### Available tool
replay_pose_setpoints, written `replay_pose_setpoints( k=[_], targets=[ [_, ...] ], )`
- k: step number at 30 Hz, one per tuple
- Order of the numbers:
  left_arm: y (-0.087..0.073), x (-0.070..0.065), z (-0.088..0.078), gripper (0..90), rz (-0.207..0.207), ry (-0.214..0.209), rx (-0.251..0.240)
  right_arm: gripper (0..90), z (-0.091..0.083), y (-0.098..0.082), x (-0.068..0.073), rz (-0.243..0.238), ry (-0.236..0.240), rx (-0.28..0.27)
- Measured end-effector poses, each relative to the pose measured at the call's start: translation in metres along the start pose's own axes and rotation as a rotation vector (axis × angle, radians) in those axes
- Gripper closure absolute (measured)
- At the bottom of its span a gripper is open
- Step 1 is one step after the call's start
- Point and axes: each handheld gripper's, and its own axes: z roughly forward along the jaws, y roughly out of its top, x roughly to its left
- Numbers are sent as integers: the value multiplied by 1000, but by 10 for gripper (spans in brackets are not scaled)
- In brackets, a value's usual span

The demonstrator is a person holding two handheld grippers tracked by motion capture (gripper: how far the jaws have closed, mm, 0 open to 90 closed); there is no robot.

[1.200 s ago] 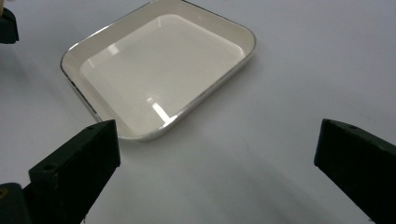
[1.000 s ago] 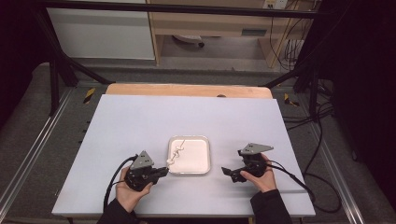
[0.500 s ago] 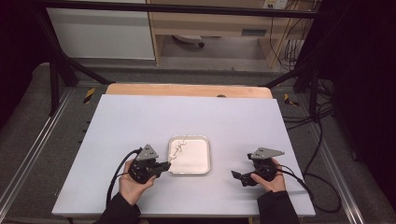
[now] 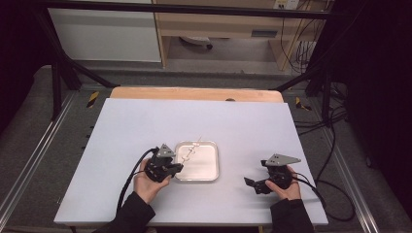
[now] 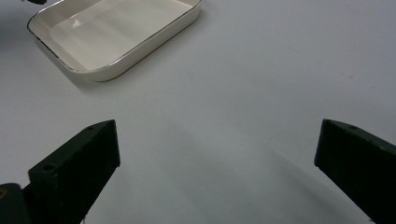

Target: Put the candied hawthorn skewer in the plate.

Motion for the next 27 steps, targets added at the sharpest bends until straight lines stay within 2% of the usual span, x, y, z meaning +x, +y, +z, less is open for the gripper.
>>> replay_pose_setpoints(
  k=[2,6,15,27],
  targets=[
    [1,-1,4,882,5,13,18,8,0,0,0,0,2,-1],
    [3,-1,11,882,-13,27,57,9,1,-1,-1,-3,7,0],
    [7,-5,24,882,-9,52,143,8,2,-2,0,-3,12,10],
    [14,-13,29,875,7,90,182,8,2,-2,0,-1,11,13]
  ],
)
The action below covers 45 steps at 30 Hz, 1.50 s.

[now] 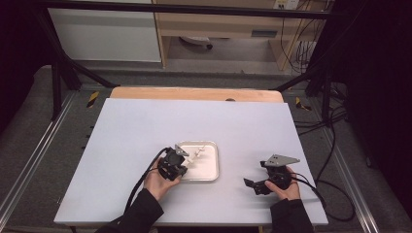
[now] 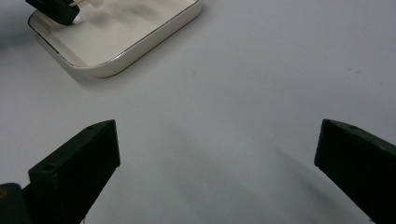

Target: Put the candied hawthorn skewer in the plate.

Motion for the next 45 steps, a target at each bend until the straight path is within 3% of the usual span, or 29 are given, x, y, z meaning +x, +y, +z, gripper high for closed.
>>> replay_pose_setpoints(
  k=[9,14,21,25,34,39,45],
  targets=[
    [-1,0,-2,825,10,-18,-12,8,0,0,1,2,1,0],
    [-2,1,-12,760,17,-35,-51,8,0,0,1,3,2,-4],
    [-8,9,-27,601,37,-59,-88,8,-1,0,1,0,4,-5],
    [-14,15,-34,505,55,-44,-101,8,-1,0,1,2,2,-7],
    [-37,34,-50,280,58,-60,-153,8,-2,0,1,4,-1,-2],
    [-57,47,-56,187,33,-68,-184,8,-2,-1,1,6,-2,-3],
    [-79,61,-64,126,-4,-42,-218,8,-1,-1,1,8,-3,0]
  ],
)
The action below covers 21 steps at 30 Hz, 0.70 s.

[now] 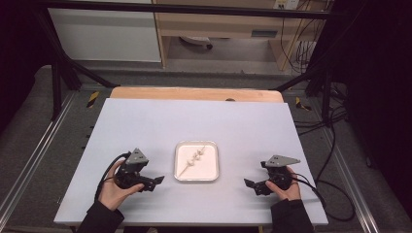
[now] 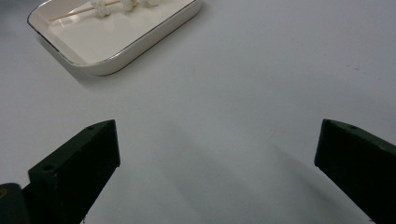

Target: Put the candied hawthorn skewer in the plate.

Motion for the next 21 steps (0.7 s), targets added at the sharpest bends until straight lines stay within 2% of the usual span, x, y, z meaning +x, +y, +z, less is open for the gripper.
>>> replay_pose_setpoints(
  k=[4,12,21],
  targets=[
    [-12,7,-7,106,-17,11,-37,8,0,0,0,1,0,4],
    [-38,17,-13,100,-40,16,-63,8,0,-1,0,-5,-3,7],
    [-45,21,-13,103,-45,19,-62,8,3,-2,1,-5,-1,26]
  ],
)
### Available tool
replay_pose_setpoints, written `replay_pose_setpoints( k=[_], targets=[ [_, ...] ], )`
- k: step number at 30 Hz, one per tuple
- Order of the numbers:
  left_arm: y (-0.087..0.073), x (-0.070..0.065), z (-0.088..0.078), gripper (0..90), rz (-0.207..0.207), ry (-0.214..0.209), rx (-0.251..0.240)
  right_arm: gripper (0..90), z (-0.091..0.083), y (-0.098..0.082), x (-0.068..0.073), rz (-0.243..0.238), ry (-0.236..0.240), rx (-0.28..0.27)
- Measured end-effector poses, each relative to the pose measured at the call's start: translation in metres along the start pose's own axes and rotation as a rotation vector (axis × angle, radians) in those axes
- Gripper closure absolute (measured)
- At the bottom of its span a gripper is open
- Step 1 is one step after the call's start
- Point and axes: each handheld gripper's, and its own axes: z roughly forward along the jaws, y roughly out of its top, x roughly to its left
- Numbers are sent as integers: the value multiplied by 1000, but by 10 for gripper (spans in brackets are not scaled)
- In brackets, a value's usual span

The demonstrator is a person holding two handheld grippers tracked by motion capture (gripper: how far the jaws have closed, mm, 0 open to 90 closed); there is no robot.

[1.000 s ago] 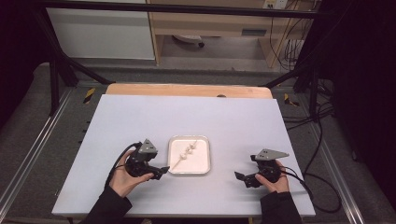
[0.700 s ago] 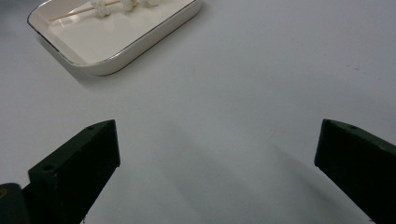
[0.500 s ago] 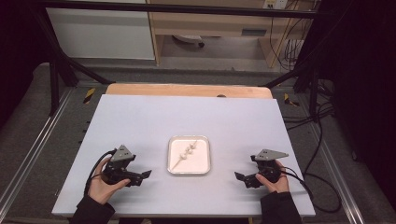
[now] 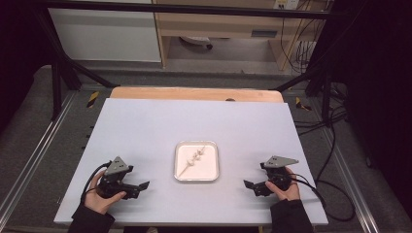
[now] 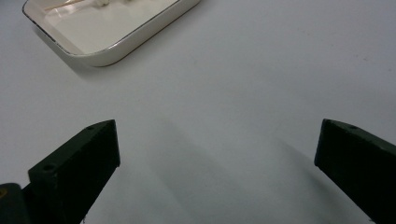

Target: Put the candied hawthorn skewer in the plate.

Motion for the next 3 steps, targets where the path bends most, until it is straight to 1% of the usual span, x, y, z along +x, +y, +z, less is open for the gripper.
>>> replay_pose_setpoints(
  k=[1,3],
  targets=[
    [0,0,1,104,0,-1,1,8,0,0,0,-5,2,2],
    [0,0,1,105,3,-5,6,8,0,0,0,1,3,4]
  ],
)
